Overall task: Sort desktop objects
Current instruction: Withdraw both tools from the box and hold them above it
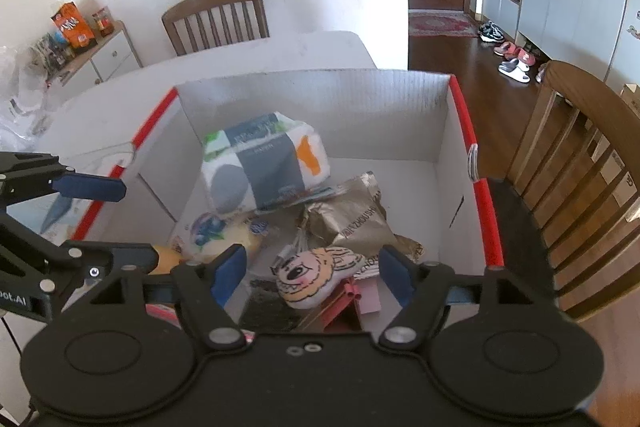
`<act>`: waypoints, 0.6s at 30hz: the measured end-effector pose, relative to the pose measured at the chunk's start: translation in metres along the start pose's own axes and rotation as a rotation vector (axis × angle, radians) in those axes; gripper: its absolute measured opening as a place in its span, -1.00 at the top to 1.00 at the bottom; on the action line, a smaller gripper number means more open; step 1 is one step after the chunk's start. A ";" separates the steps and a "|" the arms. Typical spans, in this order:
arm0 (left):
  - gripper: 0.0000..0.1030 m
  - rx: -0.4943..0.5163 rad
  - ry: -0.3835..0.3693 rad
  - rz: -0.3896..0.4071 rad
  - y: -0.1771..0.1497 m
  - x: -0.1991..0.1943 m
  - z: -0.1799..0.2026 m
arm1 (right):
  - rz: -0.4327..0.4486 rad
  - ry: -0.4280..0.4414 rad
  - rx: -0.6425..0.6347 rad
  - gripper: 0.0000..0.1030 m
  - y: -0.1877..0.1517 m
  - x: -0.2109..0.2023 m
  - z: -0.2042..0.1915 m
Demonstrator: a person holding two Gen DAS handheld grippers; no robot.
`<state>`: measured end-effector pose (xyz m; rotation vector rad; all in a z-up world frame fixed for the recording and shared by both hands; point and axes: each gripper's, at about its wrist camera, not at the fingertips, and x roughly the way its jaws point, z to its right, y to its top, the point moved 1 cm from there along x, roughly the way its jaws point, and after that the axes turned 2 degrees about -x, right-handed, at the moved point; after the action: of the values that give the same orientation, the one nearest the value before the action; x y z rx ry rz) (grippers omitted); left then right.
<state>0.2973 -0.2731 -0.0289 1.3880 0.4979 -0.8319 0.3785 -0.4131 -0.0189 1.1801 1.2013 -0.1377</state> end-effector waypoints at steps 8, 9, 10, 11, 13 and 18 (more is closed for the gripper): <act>-0.61 -0.018 0.017 0.102 0.002 -0.034 -0.001 | 0.028 0.038 -0.028 -0.44 0.005 -0.016 -0.010; -0.61 -0.025 0.020 0.116 0.002 -0.037 -0.002 | 0.031 0.042 -0.032 -0.44 0.005 -0.017 -0.012; -0.61 -0.033 0.025 0.131 0.001 -0.040 -0.003 | 0.033 0.046 -0.036 -0.44 0.006 -0.019 -0.014; -0.61 -0.041 0.026 0.143 0.001 -0.043 -0.004 | 0.036 0.049 -0.040 -0.44 0.006 -0.021 -0.016; -0.61 -0.051 0.025 0.148 0.000 -0.047 -0.005 | 0.041 0.053 -0.045 -0.44 0.006 -0.024 -0.018; -0.61 -0.051 0.037 0.150 -0.003 -0.051 -0.004 | 0.050 0.068 -0.038 -0.47 0.004 -0.029 -0.021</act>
<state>0.2637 -0.2577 0.0066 1.3775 0.4347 -0.6686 0.3550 -0.4088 0.0088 1.1885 1.2276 -0.0381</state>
